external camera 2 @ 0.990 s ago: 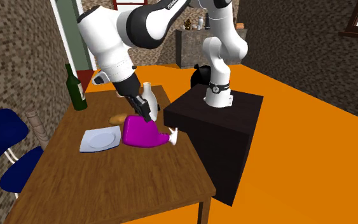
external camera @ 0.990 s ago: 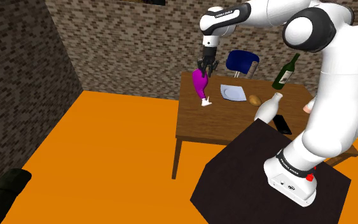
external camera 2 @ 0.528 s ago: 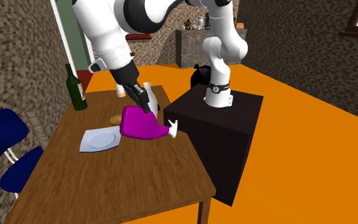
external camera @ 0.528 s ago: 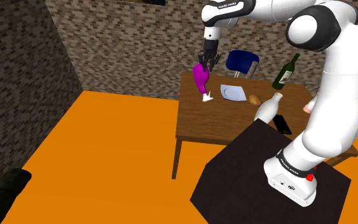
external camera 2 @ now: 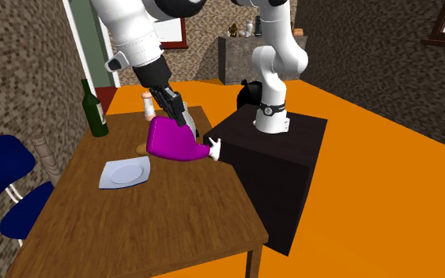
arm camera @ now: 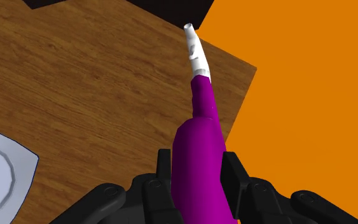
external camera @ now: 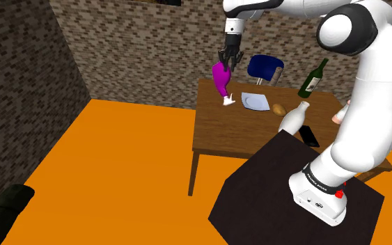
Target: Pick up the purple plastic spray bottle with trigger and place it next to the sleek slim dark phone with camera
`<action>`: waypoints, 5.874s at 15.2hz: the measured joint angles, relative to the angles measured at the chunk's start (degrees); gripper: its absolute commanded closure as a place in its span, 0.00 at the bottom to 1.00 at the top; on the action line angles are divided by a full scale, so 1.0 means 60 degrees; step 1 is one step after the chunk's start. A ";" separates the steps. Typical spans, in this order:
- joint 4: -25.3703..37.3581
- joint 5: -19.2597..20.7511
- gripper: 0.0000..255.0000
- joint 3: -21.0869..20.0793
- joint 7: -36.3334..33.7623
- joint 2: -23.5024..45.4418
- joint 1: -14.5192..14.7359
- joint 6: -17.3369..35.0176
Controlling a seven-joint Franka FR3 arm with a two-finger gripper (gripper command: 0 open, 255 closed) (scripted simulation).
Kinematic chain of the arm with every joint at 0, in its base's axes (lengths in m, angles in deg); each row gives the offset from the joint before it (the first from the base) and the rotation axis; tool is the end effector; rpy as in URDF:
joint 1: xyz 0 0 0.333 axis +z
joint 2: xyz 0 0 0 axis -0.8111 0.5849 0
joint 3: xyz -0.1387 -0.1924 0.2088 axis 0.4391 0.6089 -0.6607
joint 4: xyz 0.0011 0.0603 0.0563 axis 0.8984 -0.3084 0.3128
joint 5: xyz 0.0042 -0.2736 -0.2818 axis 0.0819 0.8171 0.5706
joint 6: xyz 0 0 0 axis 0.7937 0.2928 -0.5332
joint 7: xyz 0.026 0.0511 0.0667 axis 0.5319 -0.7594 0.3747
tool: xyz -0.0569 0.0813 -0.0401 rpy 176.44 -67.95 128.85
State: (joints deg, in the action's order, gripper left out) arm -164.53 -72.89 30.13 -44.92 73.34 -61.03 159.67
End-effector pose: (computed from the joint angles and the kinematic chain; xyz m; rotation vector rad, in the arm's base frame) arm 0.6408 -0.1121 0.4175 -2.9118 0.5719 0.4398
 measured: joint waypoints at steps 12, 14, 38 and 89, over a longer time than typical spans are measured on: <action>-0.1522 0.0277 1.00 0.0300 0.0597 -0.1638 -0.0344 -0.0195; -0.2403 0.0406 1.00 0.0423 0.0856 -0.2281 -0.0462 0.0021; -0.7878 0.3097 1.00 0.2673 0.4379 -0.7278 -0.2684 0.0546; -1.0726 0.3545 1.00 0.5194 0.7095 -0.4050 -0.3598 0.6671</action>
State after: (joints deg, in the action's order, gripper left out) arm -228.88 -51.62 61.29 -2.35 49.04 -82.62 199.69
